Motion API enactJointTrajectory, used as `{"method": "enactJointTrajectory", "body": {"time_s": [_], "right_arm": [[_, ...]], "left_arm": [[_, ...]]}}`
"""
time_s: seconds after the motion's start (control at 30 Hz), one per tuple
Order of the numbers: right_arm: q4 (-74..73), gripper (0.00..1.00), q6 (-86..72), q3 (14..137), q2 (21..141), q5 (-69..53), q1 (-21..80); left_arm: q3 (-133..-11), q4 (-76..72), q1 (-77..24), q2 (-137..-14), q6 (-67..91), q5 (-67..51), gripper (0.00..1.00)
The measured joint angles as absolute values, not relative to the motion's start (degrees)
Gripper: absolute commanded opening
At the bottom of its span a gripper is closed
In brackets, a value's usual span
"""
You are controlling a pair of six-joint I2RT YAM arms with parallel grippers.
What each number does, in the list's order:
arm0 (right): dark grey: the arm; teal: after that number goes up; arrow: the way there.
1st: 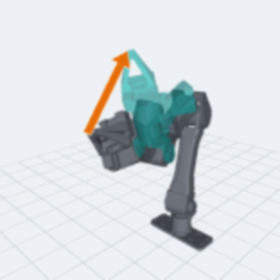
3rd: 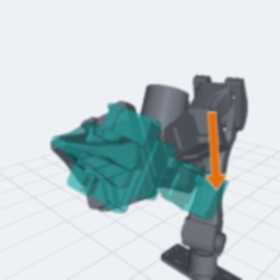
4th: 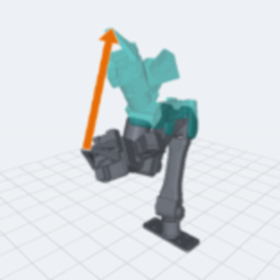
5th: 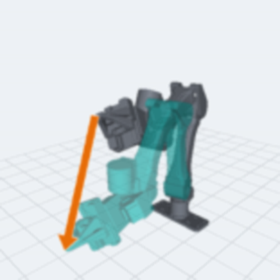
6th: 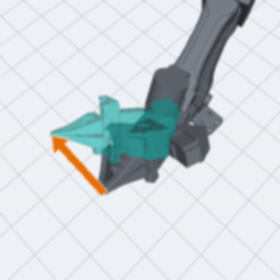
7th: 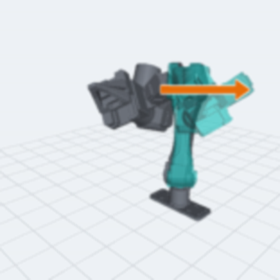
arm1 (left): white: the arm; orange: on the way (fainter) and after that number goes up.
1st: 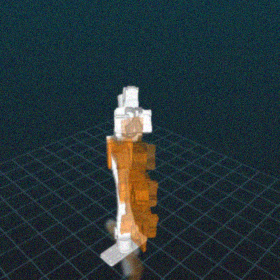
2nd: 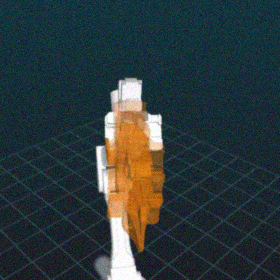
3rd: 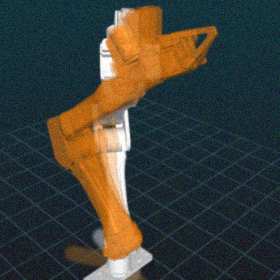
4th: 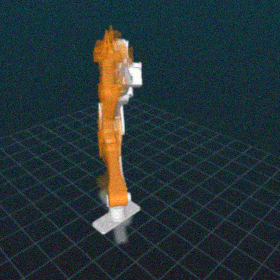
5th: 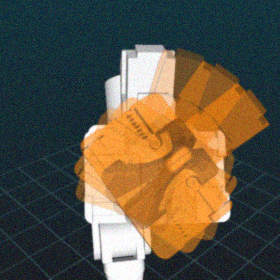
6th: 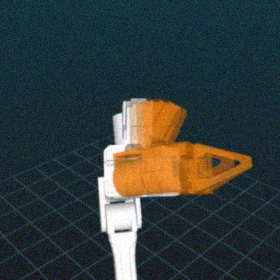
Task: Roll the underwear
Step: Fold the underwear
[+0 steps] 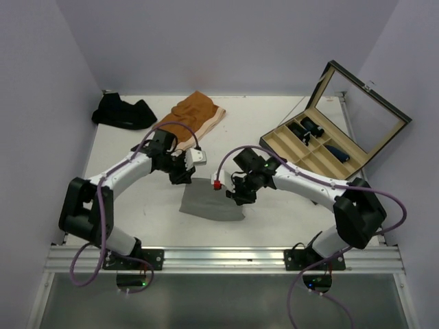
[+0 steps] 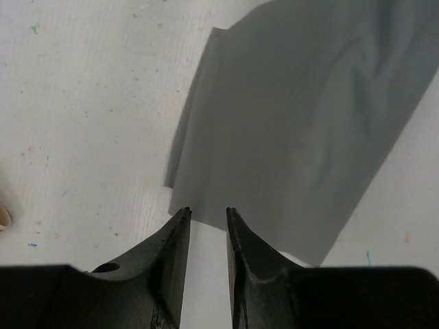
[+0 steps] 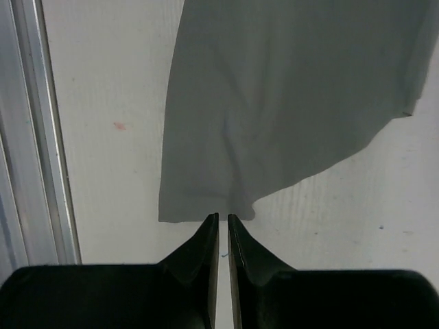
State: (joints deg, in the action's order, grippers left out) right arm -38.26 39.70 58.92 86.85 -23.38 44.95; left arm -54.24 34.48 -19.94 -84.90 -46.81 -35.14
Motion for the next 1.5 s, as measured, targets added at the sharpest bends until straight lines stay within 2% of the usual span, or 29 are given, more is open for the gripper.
{"method": "enactJointTrajectory", "body": {"time_s": [0.27,0.53,0.83,1.03,1.1,1.3,1.5], "right_arm": [[-41.3,0.12,37.7,58.1,94.5,-26.2,46.9],[-44.3,0.17,40.4,55.6,94.3,-25.9,50.6],[-42.1,0.35,34.7,56.2,86.0,-24.7,47.6],[-40.5,0.27,27.8,59.6,88.0,-25.6,37.6],[-39.1,0.26,24.5,62.3,90.1,-25.7,35.3],[-32.4,0.22,15.7,72.3,97.3,-26.6,35.1],[-26.7,0.22,12.2,79.4,106.6,-28.8,35.4]], "left_arm": [[-56.8,26.9,-19.9,-94.0,-32.4,-31.7,0.30],[-58.7,26.3,-19.9,-98.1,-31.0,-31.0,0.31],[-60.9,28.0,-19.9,-102.3,-34.2,-31.7,0.31],[-60.9,29.7,-19.8,-102.5,-37.1,-31.9,0.29],[-60.9,29.7,-19.8,-102.5,-37.4,-32.0,0.32],[-60.1,29.4,-19.1,-101.7,-37.2,-32.4,0.39],[-59.2,29.2,-14.2,-98.6,-35.6,-34.8,0.42]]}}
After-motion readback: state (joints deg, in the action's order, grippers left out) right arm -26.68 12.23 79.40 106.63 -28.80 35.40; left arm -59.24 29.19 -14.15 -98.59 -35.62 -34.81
